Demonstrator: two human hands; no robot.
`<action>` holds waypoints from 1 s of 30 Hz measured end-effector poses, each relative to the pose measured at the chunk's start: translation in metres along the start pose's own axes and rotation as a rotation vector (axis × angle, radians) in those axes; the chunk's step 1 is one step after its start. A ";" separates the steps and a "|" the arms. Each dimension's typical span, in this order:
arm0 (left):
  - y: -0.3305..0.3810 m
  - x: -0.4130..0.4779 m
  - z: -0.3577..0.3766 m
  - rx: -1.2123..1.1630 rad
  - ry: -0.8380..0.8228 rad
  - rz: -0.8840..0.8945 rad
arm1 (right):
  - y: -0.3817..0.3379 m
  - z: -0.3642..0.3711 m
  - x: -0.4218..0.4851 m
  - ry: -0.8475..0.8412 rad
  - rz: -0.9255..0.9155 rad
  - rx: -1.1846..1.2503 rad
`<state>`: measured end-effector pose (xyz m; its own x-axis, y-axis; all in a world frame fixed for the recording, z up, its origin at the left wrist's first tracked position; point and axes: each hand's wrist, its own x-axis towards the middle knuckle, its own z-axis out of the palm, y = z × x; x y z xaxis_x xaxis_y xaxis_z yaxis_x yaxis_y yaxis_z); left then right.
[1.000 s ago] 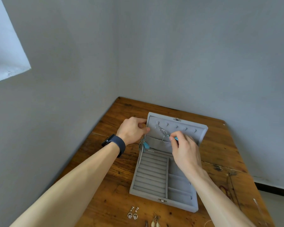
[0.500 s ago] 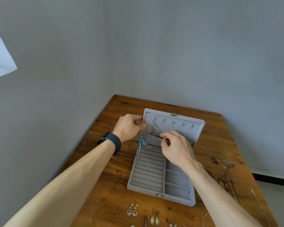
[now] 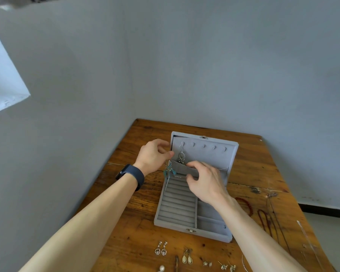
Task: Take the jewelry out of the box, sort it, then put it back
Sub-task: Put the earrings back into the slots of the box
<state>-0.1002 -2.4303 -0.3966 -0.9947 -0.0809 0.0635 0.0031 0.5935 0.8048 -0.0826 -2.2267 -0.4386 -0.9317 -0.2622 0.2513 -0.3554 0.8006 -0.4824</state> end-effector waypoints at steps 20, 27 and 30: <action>0.074 -0.205 0.008 -0.486 -0.158 -0.038 | -0.065 -0.055 -0.200 0.009 0.331 1.025; 0.078 -0.236 0.020 -0.549 -0.178 -0.095 | -0.058 -0.063 -0.229 0.081 0.263 0.888; 0.085 -0.241 0.024 -0.553 -0.141 -0.060 | -0.061 -0.068 -0.231 0.080 0.226 0.884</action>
<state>0.1374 -2.3413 -0.3579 -0.9988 0.0287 -0.0405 -0.0381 0.0806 0.9960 0.1598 -2.1787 -0.4105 -0.9898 -0.0852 0.1145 -0.1240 0.1154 -0.9856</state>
